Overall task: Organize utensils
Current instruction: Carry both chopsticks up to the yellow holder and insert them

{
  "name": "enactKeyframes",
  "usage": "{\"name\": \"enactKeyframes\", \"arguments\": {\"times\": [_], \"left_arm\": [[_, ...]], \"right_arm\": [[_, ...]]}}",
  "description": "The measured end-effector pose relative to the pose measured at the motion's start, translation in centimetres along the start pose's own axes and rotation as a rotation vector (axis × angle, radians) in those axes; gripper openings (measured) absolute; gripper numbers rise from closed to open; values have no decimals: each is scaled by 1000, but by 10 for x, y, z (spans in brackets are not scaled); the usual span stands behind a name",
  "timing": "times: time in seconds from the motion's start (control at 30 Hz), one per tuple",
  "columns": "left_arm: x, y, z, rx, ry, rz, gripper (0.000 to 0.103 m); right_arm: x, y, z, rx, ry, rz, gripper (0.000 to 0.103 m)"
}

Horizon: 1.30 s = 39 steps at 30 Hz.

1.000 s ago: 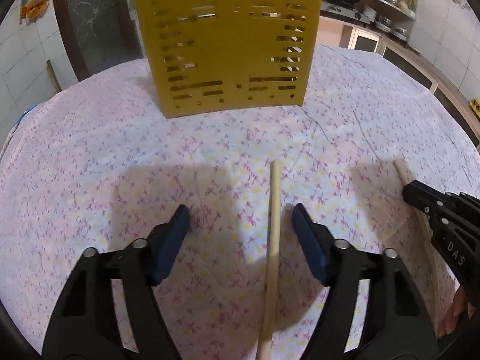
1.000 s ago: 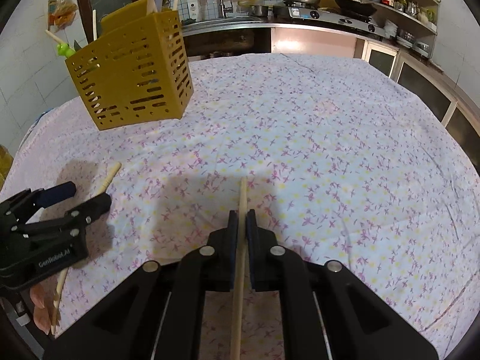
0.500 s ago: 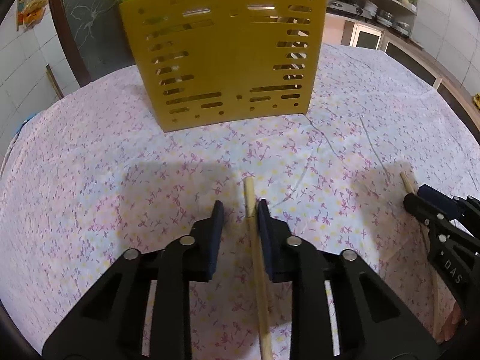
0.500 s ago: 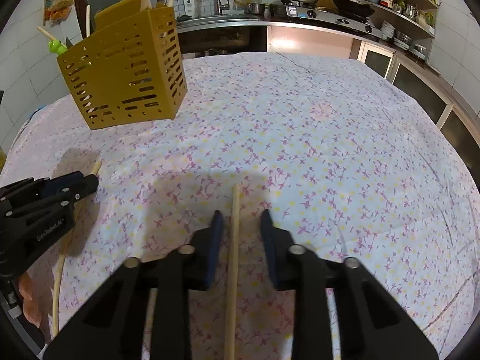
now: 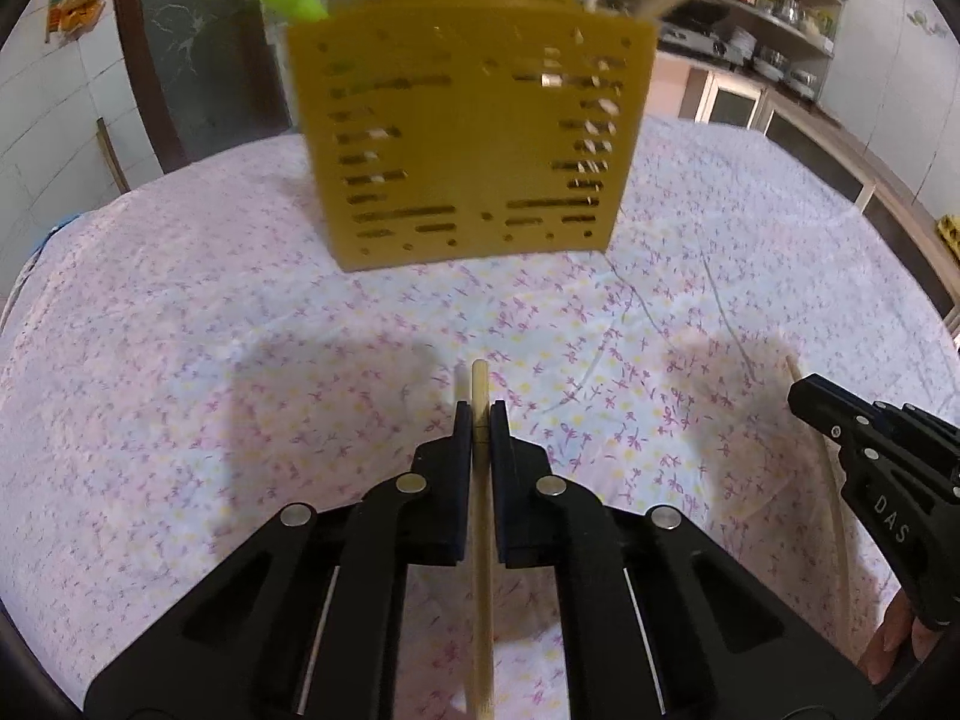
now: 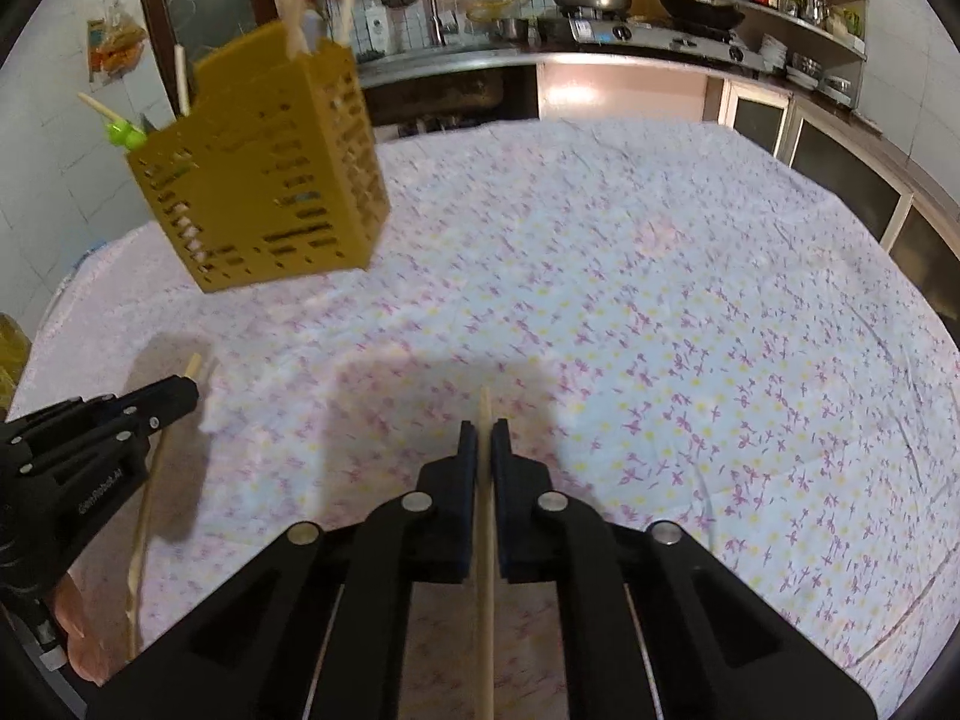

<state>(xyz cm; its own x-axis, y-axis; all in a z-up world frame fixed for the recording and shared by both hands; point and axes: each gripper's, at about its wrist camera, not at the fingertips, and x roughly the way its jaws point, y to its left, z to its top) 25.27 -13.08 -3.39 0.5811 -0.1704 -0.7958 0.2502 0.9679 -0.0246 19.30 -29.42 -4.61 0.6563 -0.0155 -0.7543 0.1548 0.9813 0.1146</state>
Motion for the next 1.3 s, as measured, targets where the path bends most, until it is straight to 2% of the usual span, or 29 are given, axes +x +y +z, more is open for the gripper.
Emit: {"name": "enactKeyframes", "arguments": {"times": [0.43,0.63,0.83,1.1,1.2,1.3], "left_arm": [[-97,46,-1,-85,-279,-8,5],[-125,46,-9,-72,-366,-16,4],[-143,46,-23,-66,-447,-7,4],[-161,51,-34,-70,-527,-5,4],[-171,52,-27,-69,-559,-7,4],[-183,49,-5,-60,-597,-13,4]], "right_arm": [[-81,24,10,26,-323,109,6],[-111,24,7,39,-458,137,6],[-130,32,-5,-10,-560,105,6],[-149,43,-21,-41,-649,94,6],[-159,46,-12,-44,-686,103,6],[-169,53,7,-49,-722,116,6]]}}
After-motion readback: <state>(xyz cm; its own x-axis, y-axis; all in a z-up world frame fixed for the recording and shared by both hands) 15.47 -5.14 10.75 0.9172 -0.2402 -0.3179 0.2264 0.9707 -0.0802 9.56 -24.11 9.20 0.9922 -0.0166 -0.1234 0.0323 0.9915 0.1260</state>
